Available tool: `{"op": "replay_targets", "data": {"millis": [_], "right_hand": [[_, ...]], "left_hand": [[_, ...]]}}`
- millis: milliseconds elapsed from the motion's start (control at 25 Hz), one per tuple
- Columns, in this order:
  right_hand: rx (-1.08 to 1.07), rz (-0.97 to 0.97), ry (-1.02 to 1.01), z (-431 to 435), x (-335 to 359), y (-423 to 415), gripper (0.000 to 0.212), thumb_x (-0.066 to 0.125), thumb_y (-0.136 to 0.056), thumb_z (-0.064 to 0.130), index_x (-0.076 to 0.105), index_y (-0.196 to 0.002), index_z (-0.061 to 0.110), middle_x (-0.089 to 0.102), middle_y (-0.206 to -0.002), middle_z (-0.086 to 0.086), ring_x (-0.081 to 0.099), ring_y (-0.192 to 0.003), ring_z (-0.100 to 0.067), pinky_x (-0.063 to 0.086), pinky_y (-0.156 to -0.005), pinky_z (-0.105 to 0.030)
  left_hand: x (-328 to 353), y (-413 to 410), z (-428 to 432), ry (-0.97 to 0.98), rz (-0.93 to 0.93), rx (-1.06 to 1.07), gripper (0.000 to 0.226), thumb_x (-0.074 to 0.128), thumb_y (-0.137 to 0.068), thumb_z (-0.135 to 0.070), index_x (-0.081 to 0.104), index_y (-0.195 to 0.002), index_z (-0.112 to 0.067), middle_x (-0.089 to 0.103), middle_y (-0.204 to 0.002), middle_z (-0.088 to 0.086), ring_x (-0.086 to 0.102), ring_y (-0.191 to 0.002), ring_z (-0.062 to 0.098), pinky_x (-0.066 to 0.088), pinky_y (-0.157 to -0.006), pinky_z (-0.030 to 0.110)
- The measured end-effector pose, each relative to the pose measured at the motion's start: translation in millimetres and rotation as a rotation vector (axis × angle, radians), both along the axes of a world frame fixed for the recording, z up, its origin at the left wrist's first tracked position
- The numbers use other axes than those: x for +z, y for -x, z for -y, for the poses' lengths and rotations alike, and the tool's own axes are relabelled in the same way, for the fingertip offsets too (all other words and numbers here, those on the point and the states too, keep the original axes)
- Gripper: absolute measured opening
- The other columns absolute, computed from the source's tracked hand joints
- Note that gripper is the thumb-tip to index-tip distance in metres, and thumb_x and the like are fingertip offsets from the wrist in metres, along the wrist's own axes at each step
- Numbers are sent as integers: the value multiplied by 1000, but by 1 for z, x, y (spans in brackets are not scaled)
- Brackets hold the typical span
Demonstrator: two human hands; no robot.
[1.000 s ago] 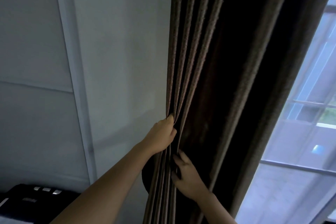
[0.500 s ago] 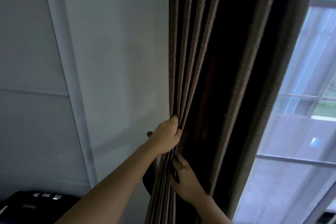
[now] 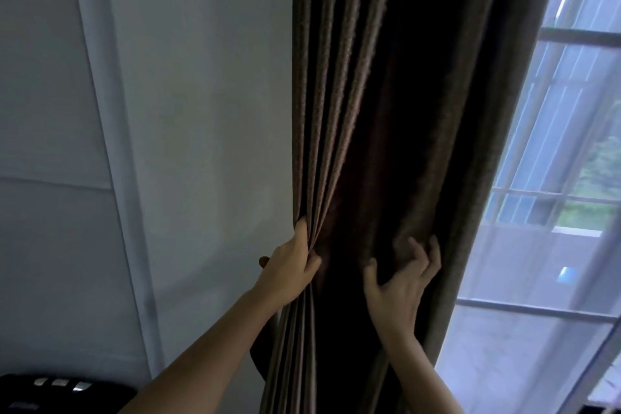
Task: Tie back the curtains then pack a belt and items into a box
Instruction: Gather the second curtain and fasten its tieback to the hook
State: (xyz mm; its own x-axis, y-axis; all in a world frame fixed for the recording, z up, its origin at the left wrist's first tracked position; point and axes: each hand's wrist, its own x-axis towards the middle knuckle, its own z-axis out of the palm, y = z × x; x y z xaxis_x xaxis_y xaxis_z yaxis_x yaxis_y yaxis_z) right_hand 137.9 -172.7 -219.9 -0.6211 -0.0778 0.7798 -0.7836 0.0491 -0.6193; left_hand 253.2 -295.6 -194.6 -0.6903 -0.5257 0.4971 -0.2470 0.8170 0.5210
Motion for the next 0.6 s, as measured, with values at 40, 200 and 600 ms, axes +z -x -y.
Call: {"op": "replay_targets", "data": {"millis": [40, 200, 600], "right_hand": [[-14, 35, 46, 1, 10, 7, 61, 70, -72, 2, 36, -123, -3, 25, -139, -29, 36, -122, -18, 27, -105, -10], [144, 311, -36, 2, 27, 33, 76, 75, -74, 7, 32, -136, 6, 51, -117, -8, 57, -91, -23, 43, -75, -22], [620, 316, -595, 15, -21, 7, 67, 48, -81, -13, 29, -117, 41, 58, -106, 15, 57, -95, 14, 47, -81, -6]], "left_hand": [[-5, -2, 1, -67, -53, -35, 73, 50, -93, -18, 1, -146, -30, 62, -81, 12, 61, -66, 24, 53, -62, 36], [-18, -7, -4, -274, -410, -112, 97, 62, -81, -22, -8, -136, -60, 61, -103, -7, 67, -92, 24, 55, -86, 45], [15, 5, 11, -528, 187, 6, 31, 40, -76, -39, 45, -105, -29, 59, -124, 4, 57, -108, 20, 36, -105, 43]]}}
